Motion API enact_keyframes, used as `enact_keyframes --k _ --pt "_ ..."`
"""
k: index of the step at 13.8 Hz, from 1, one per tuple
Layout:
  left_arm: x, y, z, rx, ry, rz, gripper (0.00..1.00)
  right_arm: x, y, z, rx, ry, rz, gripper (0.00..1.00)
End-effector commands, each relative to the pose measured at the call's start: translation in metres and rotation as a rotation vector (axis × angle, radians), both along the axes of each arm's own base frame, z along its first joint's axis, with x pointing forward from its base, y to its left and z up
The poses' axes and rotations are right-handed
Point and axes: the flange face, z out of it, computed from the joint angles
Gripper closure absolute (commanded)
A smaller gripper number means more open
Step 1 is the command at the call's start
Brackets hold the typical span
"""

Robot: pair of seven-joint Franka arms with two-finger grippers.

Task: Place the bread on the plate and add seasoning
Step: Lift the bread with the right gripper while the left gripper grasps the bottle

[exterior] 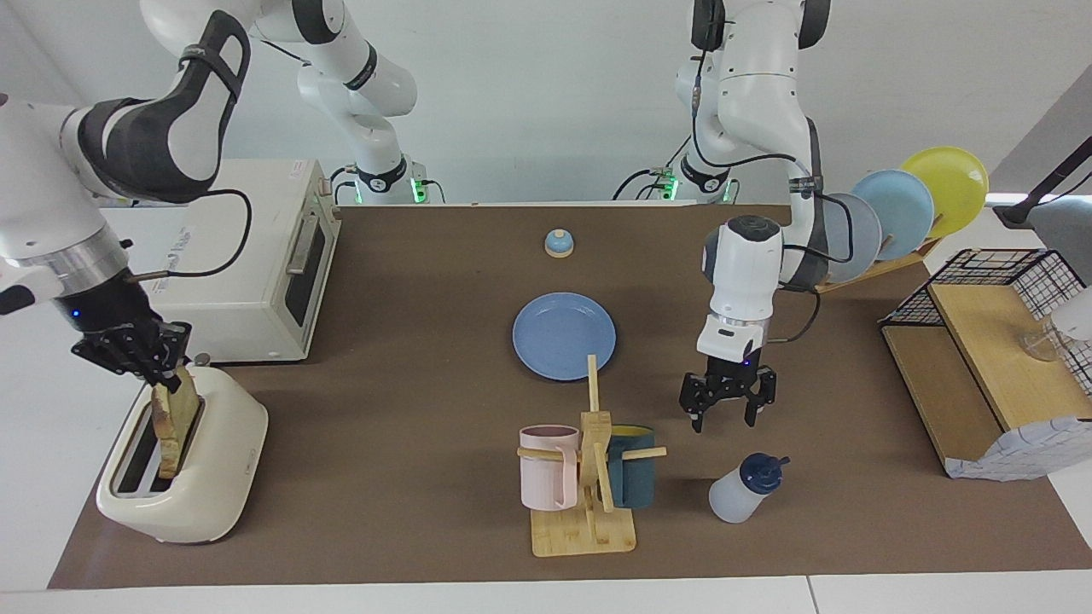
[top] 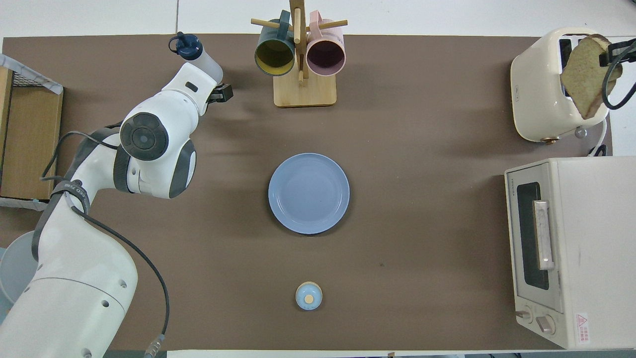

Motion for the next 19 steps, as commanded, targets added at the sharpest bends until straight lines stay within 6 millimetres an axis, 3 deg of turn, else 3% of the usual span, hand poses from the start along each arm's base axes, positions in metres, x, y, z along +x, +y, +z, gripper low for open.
enact_keyframes --k 1,4,5,6,9,12,15,17,19 --pt "0.032 0.008 -0.002 0.019 -0.041 0.043 0.00 -0.002 0.036 0.018 -0.087 0.023 0.123 1.00" --pt "0.042 0.007 -0.005 0.025 -0.047 0.048 0.00 -0.019 0.135 0.051 -0.072 -0.030 0.195 1.00" --pt "0.046 0.018 -0.006 0.028 -0.046 0.062 0.00 -0.026 0.167 0.054 -0.059 -0.031 0.214 1.00" --pt "0.048 0.025 -0.007 0.026 -0.048 0.071 0.00 -0.029 0.190 0.056 -0.028 -0.049 0.178 1.00" --pt "0.045 0.016 -0.008 0.017 -0.073 0.050 0.00 -0.048 0.246 0.049 0.121 -0.014 0.123 1.00" --pt "0.042 0.013 -0.017 0.028 -0.062 0.039 0.00 -0.085 0.310 0.024 0.173 0.000 0.105 1.00" --pt "0.041 0.004 -0.019 0.028 -0.063 0.024 0.00 -0.136 0.365 -0.030 0.261 -0.021 0.019 1.00" --pt "0.044 0.009 -0.017 0.029 -0.066 0.030 0.00 -0.150 0.399 -0.048 0.299 -0.026 -0.033 1.00" --pt "0.044 0.008 -0.024 0.038 -0.062 0.022 0.00 -0.154 0.415 -0.064 0.322 -0.038 -0.053 1.00"
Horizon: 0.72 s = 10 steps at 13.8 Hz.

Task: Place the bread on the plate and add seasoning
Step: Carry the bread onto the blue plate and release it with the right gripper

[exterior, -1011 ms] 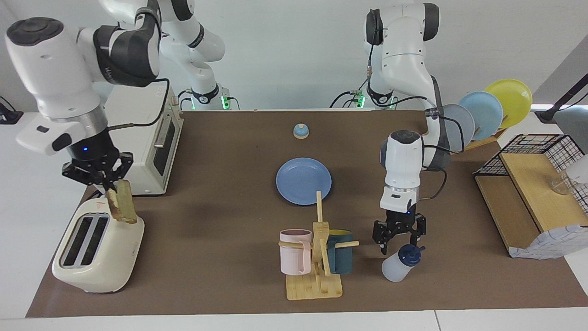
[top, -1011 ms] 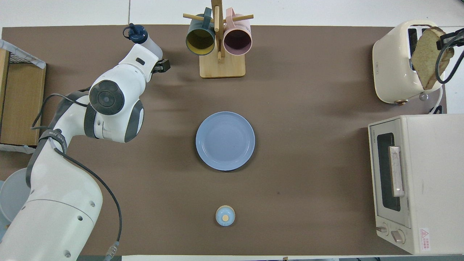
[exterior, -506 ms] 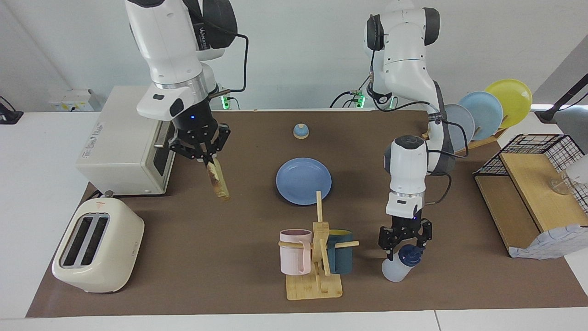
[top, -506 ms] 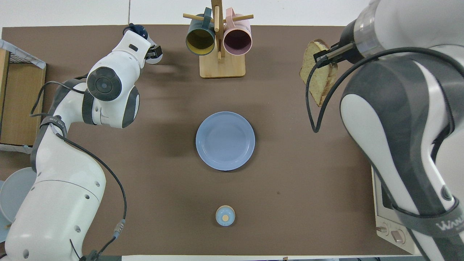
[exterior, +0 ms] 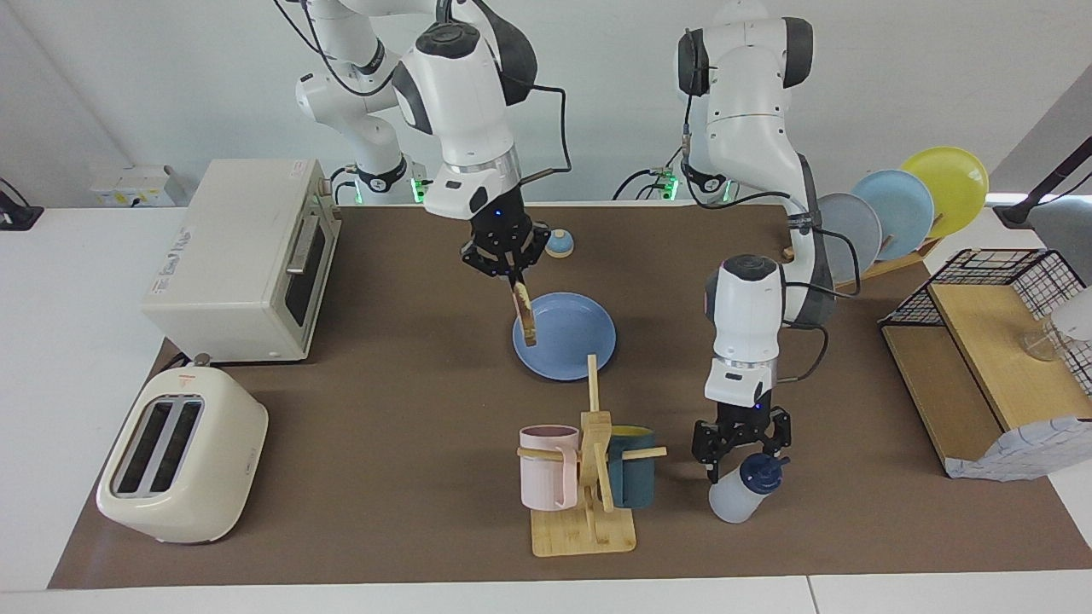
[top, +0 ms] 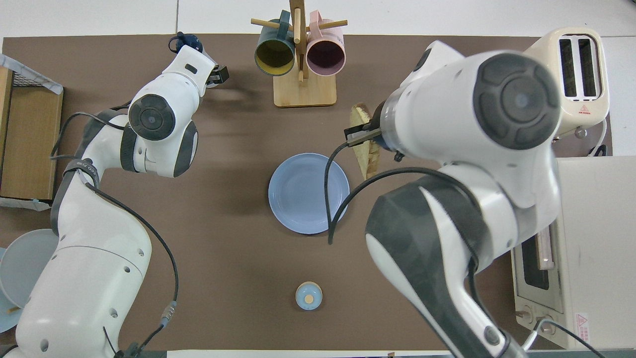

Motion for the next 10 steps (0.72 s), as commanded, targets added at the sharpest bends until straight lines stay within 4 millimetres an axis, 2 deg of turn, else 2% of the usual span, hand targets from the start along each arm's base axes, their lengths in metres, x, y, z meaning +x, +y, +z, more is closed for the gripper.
enact_keyframes --k 1,3,5,8,9,10 --pt "0.007 -0.002 -0.005 0.016 -0.025 -0.014 0.00 -0.013 0.017 -0.025 0.053 -0.012 -0.045 1.00" --pt "0.008 -0.002 -0.007 0.015 -0.025 -0.013 0.00 -0.021 0.046 -0.048 0.085 -0.017 -0.063 1.00" --pt "0.012 -0.006 -0.002 0.011 -0.035 -0.018 0.00 -0.024 0.059 -0.059 0.102 -0.023 -0.069 1.00" --pt "0.013 -0.008 -0.004 0.030 -0.034 -0.045 0.00 -0.028 0.056 -0.075 0.104 -0.035 -0.064 1.00" --pt "0.013 -0.009 -0.015 0.036 -0.024 -0.047 0.00 -0.032 0.056 -0.080 0.112 -0.042 -0.067 1.00" --pt "0.015 -0.019 -0.032 0.030 -0.016 -0.047 0.00 -0.036 0.054 -0.087 0.110 -0.043 -0.066 1.00"
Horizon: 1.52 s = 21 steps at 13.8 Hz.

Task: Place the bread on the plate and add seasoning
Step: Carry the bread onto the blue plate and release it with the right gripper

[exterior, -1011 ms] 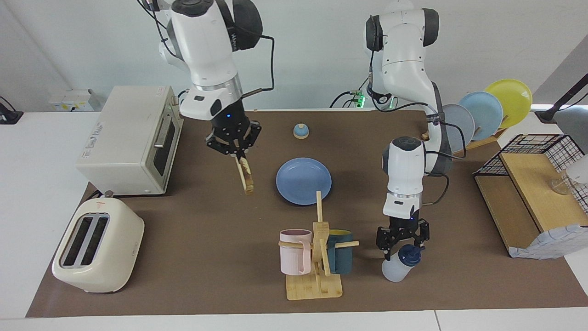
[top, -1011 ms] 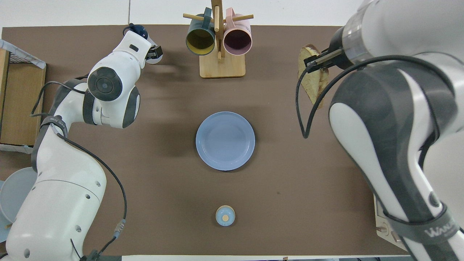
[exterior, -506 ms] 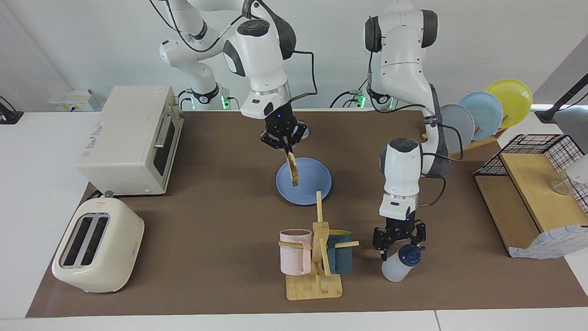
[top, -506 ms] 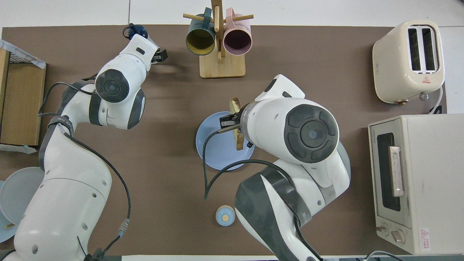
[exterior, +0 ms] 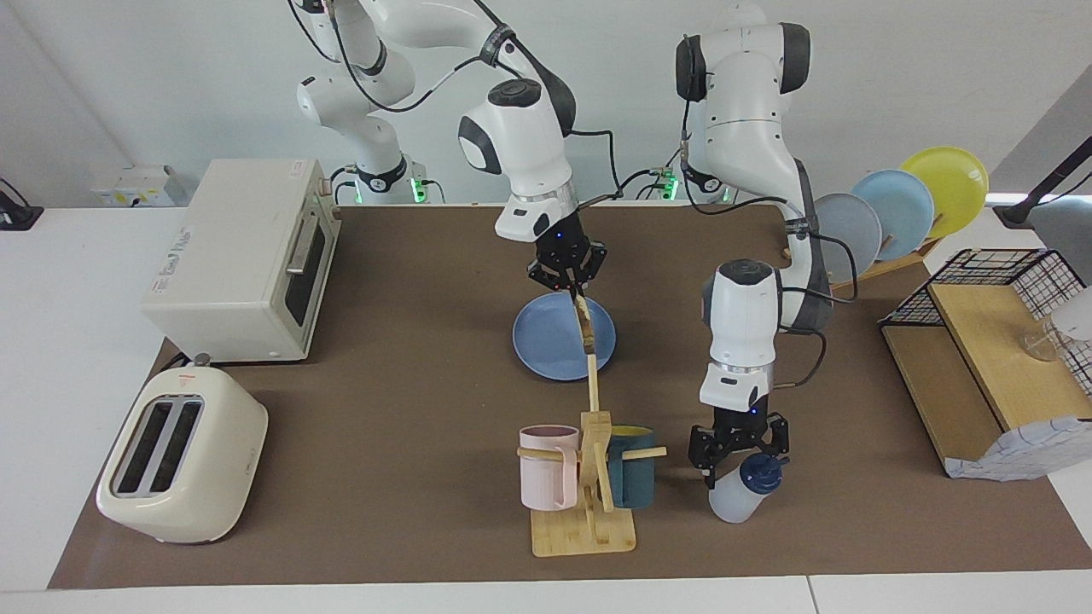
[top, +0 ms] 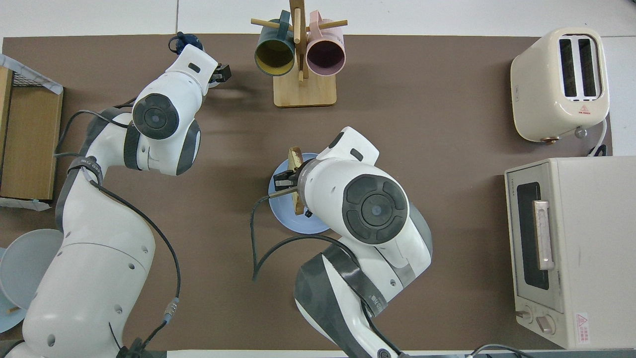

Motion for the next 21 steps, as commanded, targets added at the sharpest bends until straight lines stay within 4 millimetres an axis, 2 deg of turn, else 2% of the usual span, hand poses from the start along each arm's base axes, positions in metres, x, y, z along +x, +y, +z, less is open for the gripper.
enact_keyframes --k 1,3,4,5,6,13,15,16,18,19,21 --pt "0.014 -0.020 -0.030 -0.001 -0.023 -0.022 0.00 -0.013 -0.011 -0.009 0.021 -0.008 -0.020 1.00" --pt "0.025 -0.003 -0.005 -0.013 -0.052 -0.001 0.00 -0.018 -0.004 -0.015 0.025 -0.008 -0.014 1.00" --pt "0.026 0.001 0.000 -0.009 -0.045 0.003 0.00 -0.019 -0.002 -0.017 0.032 -0.009 -0.022 1.00" --pt "0.024 -0.001 -0.001 -0.014 -0.049 0.000 0.32 -0.020 -0.002 -0.017 0.041 -0.002 -0.048 1.00" --pt "0.024 -0.001 -0.002 -0.009 -0.049 -0.006 0.99 -0.020 -0.002 -0.018 0.040 -0.001 -0.050 1.00" --pt "0.018 -0.004 -0.007 -0.016 -0.031 -0.022 1.00 -0.017 -0.024 -0.032 0.016 0.022 -0.075 1.00" --pt "0.015 -0.004 0.014 -0.037 -0.036 -0.014 1.00 -0.021 -0.028 -0.039 0.008 0.035 -0.082 1.00" --pt "0.007 -0.003 0.021 -0.046 -0.023 -0.010 1.00 -0.023 -0.034 -0.042 0.003 0.041 -0.092 1.00" --pt "-0.015 0.006 0.055 -0.053 0.036 -0.017 1.00 -0.027 -0.040 -0.049 -0.008 0.052 -0.091 1.00" --pt "-0.025 0.008 0.070 -0.022 0.067 -0.073 1.00 -0.028 -0.042 -0.050 -0.010 0.053 -0.094 1.00" --pt "-0.048 0.017 0.104 0.084 0.158 -0.252 1.00 -0.022 -0.062 -0.059 -0.022 0.067 -0.125 1.00"
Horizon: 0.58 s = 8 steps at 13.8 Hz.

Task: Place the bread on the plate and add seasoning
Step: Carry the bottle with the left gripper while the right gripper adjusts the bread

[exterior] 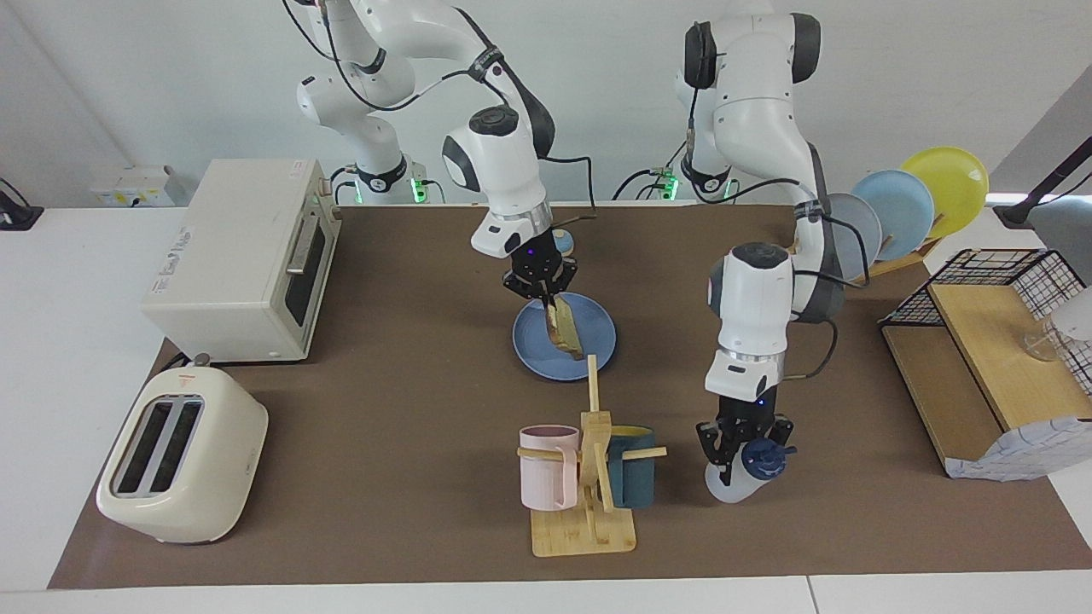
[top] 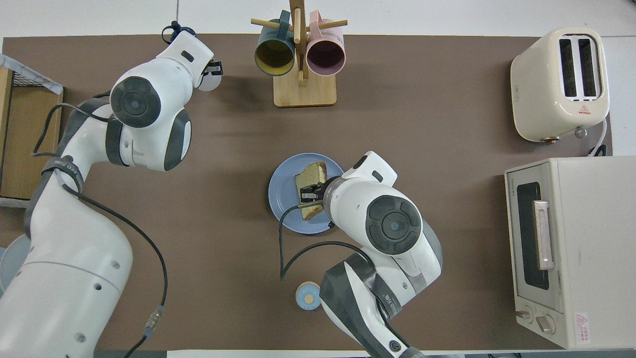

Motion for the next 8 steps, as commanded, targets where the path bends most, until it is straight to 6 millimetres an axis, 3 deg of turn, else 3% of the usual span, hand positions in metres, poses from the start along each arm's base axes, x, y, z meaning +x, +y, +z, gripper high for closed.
enact_keyframes --k 1,3,6,8 --pt "-0.047 0.016 0.049 0.073 0.158 -0.178 1.00 -0.003 -0.025 -0.008 0.007 0.011 -0.050 1.00" --pt "-0.074 0.028 0.088 0.132 0.283 -0.335 1.00 -0.004 -0.031 -0.013 0.014 -0.001 -0.062 1.00" --pt "-0.128 0.053 0.133 0.177 0.440 -0.594 1.00 -0.006 -0.034 -0.017 0.022 -0.014 -0.068 0.80" --pt "-0.166 0.066 0.145 0.173 0.481 -0.721 1.00 -0.006 -0.034 -0.017 0.022 -0.014 -0.068 0.31"
